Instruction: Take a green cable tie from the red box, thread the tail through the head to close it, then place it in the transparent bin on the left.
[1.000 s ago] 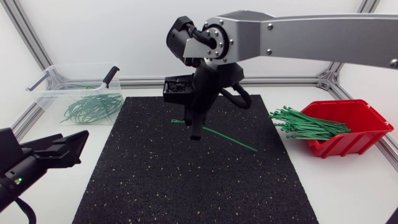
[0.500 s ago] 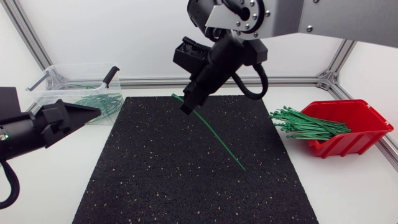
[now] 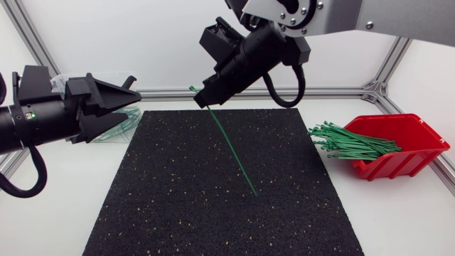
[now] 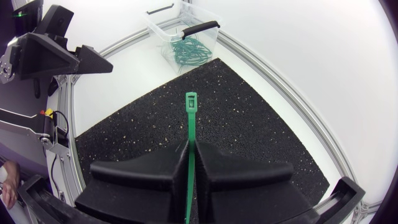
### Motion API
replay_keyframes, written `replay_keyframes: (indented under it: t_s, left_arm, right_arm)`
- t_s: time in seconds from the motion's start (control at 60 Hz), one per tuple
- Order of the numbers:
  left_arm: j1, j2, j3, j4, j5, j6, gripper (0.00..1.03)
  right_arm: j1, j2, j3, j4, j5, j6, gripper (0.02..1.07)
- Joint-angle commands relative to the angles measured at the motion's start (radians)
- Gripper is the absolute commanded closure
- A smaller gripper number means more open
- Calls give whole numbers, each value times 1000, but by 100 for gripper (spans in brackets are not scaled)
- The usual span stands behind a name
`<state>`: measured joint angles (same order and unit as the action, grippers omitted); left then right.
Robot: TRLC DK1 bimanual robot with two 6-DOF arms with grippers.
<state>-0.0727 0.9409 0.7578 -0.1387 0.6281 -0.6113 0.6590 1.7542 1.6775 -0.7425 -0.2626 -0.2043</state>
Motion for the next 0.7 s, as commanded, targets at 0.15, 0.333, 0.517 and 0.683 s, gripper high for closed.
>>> replay_keyframes:
  t_s: [0.15, 0.333, 0.517, 0.683]
  left_arm:
    - [-96, 96, 66, 79, -4, -73, 11]
    - [-151, 118, 72, 129, -28, -84, 18]
    - [-188, 165, 89, 156, -54, -91, 27]
    - [-207, 182, 87, 174, -82, -100, 41]
  right_arm:
    - [1, 19, 25, 37, -33, 68, 102]
    - [5, 24, 22, 40, -66, 94, 102]
    - [22, 21, 8, 54, -66, 106, 102]
    - [40, 27, 4, 61, -66, 114, 102]
